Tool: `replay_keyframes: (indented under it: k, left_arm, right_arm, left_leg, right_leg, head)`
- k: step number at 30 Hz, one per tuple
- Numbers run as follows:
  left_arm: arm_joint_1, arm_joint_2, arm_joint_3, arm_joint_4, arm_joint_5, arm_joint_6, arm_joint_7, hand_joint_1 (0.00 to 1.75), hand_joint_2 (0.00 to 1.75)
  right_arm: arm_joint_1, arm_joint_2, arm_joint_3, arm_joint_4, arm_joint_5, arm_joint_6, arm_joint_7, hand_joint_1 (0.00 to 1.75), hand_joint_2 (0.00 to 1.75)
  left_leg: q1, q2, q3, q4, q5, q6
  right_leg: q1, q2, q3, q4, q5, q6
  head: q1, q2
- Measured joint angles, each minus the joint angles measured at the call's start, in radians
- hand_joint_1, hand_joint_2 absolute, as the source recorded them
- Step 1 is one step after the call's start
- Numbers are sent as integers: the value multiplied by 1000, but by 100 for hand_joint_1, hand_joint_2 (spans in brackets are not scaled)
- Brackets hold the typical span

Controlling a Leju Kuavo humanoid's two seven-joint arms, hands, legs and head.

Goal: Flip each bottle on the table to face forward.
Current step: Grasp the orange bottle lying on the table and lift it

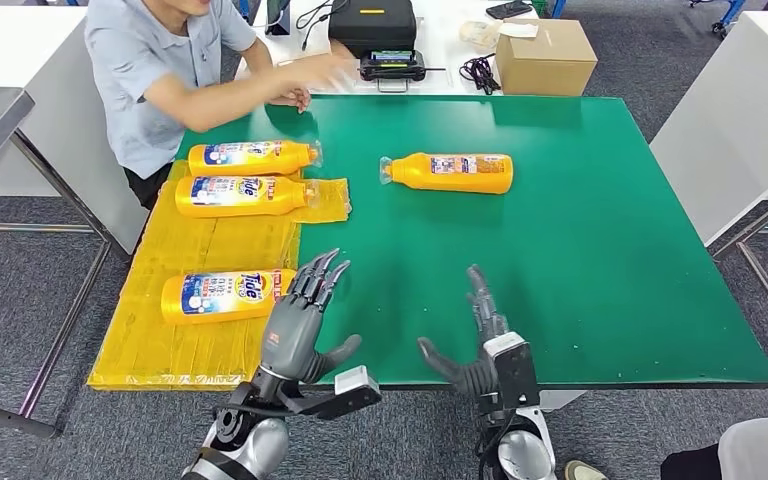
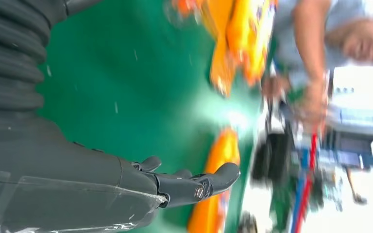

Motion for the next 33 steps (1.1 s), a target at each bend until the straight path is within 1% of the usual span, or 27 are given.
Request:
replay_keyframes:
  k: [2, 4, 5, 6, 7, 14, 16, 18, 22, 24, 28, 30, 33]
  left_arm:
    - [21, -13, -3, -38, 48, 0, -41, 0, 175]
    - [30, -24, -17, -63, 143, 0, -67, 0, 175]
    - [31, -26, -29, -71, 196, 0, -72, 0, 175]
    - [31, -27, -40, -79, 238, 0, -74, 0, 175]
    - [31, -27, -50, -85, 265, 0, -76, 0, 175]
    - [34, -27, -84, -107, 300, 0, -87, 0, 175]
    - [35, -27, -88, -109, 323, 0, -95, 0, 175]
    - [38, -27, -92, -111, 386, -5, -108, 0, 175]
    - [48, -25, -110, -118, 618, -71, -126, 0, 175]
    - [51, -20, -127, -118, 680, -93, -134, 0, 175]
    - [54, -11, -161, -118, 707, -93, -141, 0, 175]
    - [54, -9, -171, -118, 711, -93, -141, 0, 175]
    - [54, -7, -179, -118, 714, -93, -141, 0, 175]
  right_arm:
    - [4, 2, 0, -27, 144, -161, -22, 0, 175]
    - [5, -1, 0, -49, 321, -331, -32, 0, 175]
    - [5, -4, 0, -56, 381, -387, -29, 0, 175]
    - [5, -7, 0, -61, 417, -422, -24, 0, 175]
    - [5, -11, -1, -64, 431, -437, -20, 0, 175]
    - [6, -28, -1, -66, 446, -455, -15, 0, 175]
    - [6, -33, -1, -66, 490, -469, 3, 0, 175]
    - [6, -46, -2, -65, 573, -488, 49, 0, 175]
    - [5, -100, -25, -49, 779, -517, 170, 0, 175]
    - [4, -134, -41, -30, 862, -513, 216, 0, 175]
    - [-12, -199, -60, 22, 961, -482, 270, 0, 175]
    - [-20, -220, -63, 41, 973, -478, 277, 0, 175]
    - [-29, -238, -68, 61, 977, -476, 279, 0, 175]
  left_leg:
    - [0, 0, 0, 0, 0, 0]
    - [0, 0, 0, 0, 0, 0]
    - [0, 0, 0, 0, 0, 0]
    - [0, 0, 1, 0, 0, 0]
    - [0, 0, 1, 0, 0, 0]
    - [0, 0, 1, 0, 0, 0]
    - [0, 0, 1, 0, 0, 0]
    - [0, 0, 0, 0, 0, 0]
    - [-1, 0, 0, 0, 0, 0]
    - [-1, 0, 0, 0, 0, 0]
    - [-2, 0, 0, 0, 0, 0]
    - [-1, 0, 0, 0, 0, 0]
    - [-1, 0, 0, 0, 0, 0]
  right_leg:
    - [0, 0, 0, 0, 0, 0]
    - [0, 0, 0, 0, 0, 0]
    - [0, 0, 0, 0, 0, 0]
    - [0, 0, 0, 0, 0, 0]
    - [0, 0, 1, 0, 0, 0]
    - [0, 0, 0, 0, 0, 0]
    - [0, 0, 0, 0, 0, 0]
    - [0, 0, 0, 0, 0, 0]
    - [0, 0, 0, 0, 0, 0]
    - [-1, 0, 1, 0, 0, 0]
    - [-1, 0, 0, 0, 0, 0]
    - [-1, 0, 0, 0, 0, 1]
    - [-1, 0, 0, 0, 0, 0]
  head:
    - [0, 0]
    - [0, 0]
    - [0, 0]
    - [0, 0]
    - [0, 0]
    - [0, 0]
    - [0, 0]
    - [0, 0]
    - [0, 0]
    - [0, 0]
    - [0, 0]
    - [0, 0]
    - [0, 0]
